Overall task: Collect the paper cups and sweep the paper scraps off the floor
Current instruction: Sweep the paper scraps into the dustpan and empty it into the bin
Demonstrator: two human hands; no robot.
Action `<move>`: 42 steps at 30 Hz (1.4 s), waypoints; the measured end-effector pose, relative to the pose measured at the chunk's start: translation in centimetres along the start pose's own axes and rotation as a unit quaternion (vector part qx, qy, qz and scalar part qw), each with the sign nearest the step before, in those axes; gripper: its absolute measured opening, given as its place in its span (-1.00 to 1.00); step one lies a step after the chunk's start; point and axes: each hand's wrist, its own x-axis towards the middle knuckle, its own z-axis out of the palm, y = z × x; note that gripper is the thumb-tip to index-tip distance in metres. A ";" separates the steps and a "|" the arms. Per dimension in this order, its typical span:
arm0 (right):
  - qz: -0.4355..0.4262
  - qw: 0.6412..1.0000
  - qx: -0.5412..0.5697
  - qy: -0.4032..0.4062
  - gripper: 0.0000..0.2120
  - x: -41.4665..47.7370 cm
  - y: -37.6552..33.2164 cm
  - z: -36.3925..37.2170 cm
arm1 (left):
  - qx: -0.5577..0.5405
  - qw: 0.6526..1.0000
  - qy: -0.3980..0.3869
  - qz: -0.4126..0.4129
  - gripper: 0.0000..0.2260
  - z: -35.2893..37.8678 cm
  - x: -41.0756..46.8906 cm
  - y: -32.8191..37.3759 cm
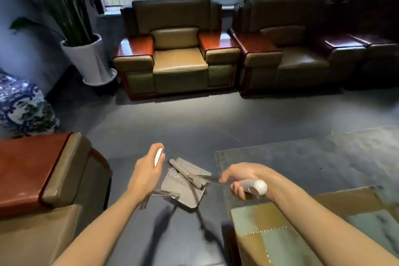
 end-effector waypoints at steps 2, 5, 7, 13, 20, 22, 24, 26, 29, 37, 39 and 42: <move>-0.007 1.000 0.016 0.008 -0.86 1.1 -3.5 -2.9 | -0.012 1.000 0.002 0.017 -0.92 1.0 5.7 0.9; -0.015 0.999 0.031 0.017 -0.87 3.2 -8.0 -7.0 | -0.034 0.998 -0.011 0.042 -0.88 3.4 14.3 2.7; -0.027 0.998 0.048 0.032 -0.90 4.8 -10.7 -9.7 | -0.043 0.996 -0.036 0.068 -0.87 5.5 20.0 3.8; -0.028 0.985 0.167 0.035 -0.78 7.7 -17.9 -18.1 | -0.037 0.975 -0.134 0.175 -0.91 12.2 36.0 8.5; -0.030 0.951 0.300 0.075 -0.82 9.3 -22.5 -29.0 | -0.041 0.944 -0.202 0.257 -0.89 24.2 49.4 16.8; -0.034 0.946 0.311 0.086 -0.83 9.9 -23.7 -33.2 | -0.047 0.938 -0.206 0.276 -0.90 27.9 52.9 19.8; -0.042 0.942 0.315 0.108 -0.83 10.3 -24.9 -37.8 | -0.045 0.934 -0.219 0.278 -0.88 31.3 56.3 22.9; -0.033 0.933 0.331 0.136 -0.84 10.3 -26.1 -42.3 | -0.051 0.928 -0.244 0.276 -0.86 34.8 59.8 26.4; -0.026 0.925 0.348 0.148 -0.83 10.4 -27.3 -49.7 | -0.077 0.919 -0.278 0.268 -0.85 39.5 64.1 32.6; -0.026 0.895 0.390 0.217 -0.80 9.8 -30.4 -66.6 | -0.118 0.878 -0.344 0.311 -0.84 51.5 74.6 46.8; -0.043 0.887 0.397 0.230 -0.77 10.3 -31.4 -71.0 | -0.123 0.866 -0.357 0.328 -0.82 55.2 77.8 50.4; -0.045 0.867 0.411 0.277 -0.60 11.2 -33.5 -77.7 | -0.116 0.845 -0.380 0.358 -0.79 61.0 82.6 56.3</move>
